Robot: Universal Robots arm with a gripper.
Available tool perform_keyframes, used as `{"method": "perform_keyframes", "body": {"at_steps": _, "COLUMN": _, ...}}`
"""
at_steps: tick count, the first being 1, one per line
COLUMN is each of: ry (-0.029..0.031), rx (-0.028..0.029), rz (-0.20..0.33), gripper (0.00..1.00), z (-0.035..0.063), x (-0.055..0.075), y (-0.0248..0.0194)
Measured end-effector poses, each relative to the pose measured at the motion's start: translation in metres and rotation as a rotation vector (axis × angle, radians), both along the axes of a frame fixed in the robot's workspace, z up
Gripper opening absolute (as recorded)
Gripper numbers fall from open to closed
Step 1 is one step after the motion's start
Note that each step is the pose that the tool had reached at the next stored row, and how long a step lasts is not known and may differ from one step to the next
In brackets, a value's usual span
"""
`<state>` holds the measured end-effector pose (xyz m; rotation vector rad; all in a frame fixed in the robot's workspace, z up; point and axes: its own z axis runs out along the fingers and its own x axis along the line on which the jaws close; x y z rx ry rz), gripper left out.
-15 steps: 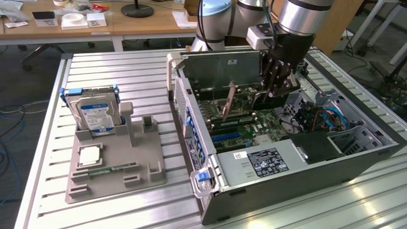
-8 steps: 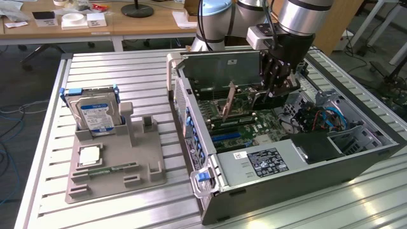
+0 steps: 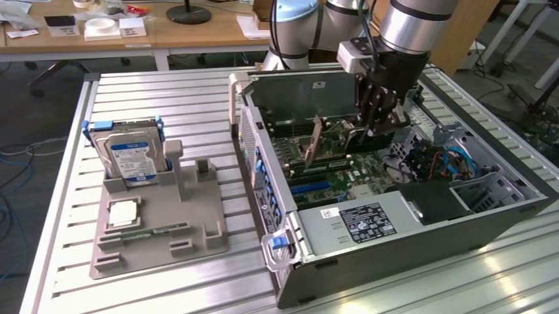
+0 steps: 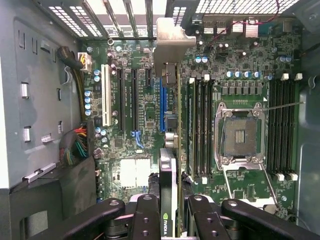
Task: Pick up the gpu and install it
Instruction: 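Insert the gpu into the slot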
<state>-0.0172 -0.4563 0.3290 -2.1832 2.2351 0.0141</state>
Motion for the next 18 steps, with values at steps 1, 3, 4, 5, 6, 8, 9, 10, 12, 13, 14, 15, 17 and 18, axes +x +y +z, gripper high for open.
{"method": "perform_keyframes", "body": {"at_steps": 1, "ry": 0.0001, "rx": -0.0001, "rz": 0.000, "gripper": 0.27, "z": 0.0000, "x": 0.0000, "y": 0.0000}}
{"method": "perform_keyframes", "body": {"at_steps": 3, "ry": 0.0000, "rx": 0.0000, "rz": 0.000, "gripper": 0.27, "z": 0.0000, "x": -0.0002, "y": 0.0000}}
{"method": "perform_keyframes", "body": {"at_steps": 4, "ry": -0.0001, "rx": 0.0001, "rz": 0.000, "gripper": 0.27, "z": -0.0001, "x": -0.0008, "y": 0.0000}}
{"method": "perform_keyframes", "body": {"at_steps": 5, "ry": 0.0000, "rx": 0.0001, "rz": 0.000, "gripper": 0.27, "z": -0.0002, "x": -0.0018, "y": 0.0000}}
{"method": "perform_keyframes", "body": {"at_steps": 6, "ry": -0.0001, "rx": 0.0001, "rz": 0.000, "gripper": 0.27, "z": -0.0003, "x": -0.0030, "y": 0.0000}}
{"method": "perform_keyframes", "body": {"at_steps": 8, "ry": 0.0000, "rx": 0.0001, "rz": 0.000, "gripper": 0.27, "z": -0.0004, "x": -0.0055, "y": 0.0000}}
{"method": "perform_keyframes", "body": {"at_steps": 9, "ry": -0.0001, "rx": 0.0002, "rz": 0.000, "gripper": 0.27, "z": -0.0005, "x": -0.0065, "y": 0.0000}}
{"method": "perform_keyframes", "body": {"at_steps": 10, "ry": 0.0000, "rx": 0.0001, "rz": 0.000, "gripper": 0.27, "z": -0.0006, "x": -0.0073, "y": 0.0000}}
{"method": "perform_keyframes", "body": {"at_steps": 12, "ry": -0.0001, "rx": 0.0004, "rz": 0.000, "gripper": 0.27, "z": -0.0022, "x": -0.0077, "y": 0.0000}}
{"method": "perform_keyframes", "body": {"at_steps": 13, "ry": -0.0001, "rx": 0.0002, "rz": 0.000, "gripper": 0.27, "z": -0.0038, "x": -0.0077, "y": 0.0000}}
{"method": "perform_keyframes", "body": {"at_steps": 14, "ry": -0.0001, "rx": 0.0003, "rz": 0.000, "gripper": 0.27, "z": -0.0055, "x": -0.0077, "y": 0.0000}}
{"method": "perform_keyframes", "body": {"at_steps": 15, "ry": 0.0000, "rx": 0.0002, "rz": 0.000, "gripper": 0.27, "z": -0.0070, "x": -0.0078, "y": 0.0000}}
{"method": "perform_keyframes", "body": {"at_steps": 17, "ry": 0.0000, "rx": 0.0000, "rz": 0.000, "gripper": 0.27, "z": -0.0079, "x": -0.0079, "y": 0.0000}}
{"method": "perform_keyframes", "body": {"at_steps": 18, "ry": 0.0000, "rx": 0.0001, "rz": 0.000, "gripper": 0.27, "z": -0.0080, "x": -0.0079, "y": 0.0000}}
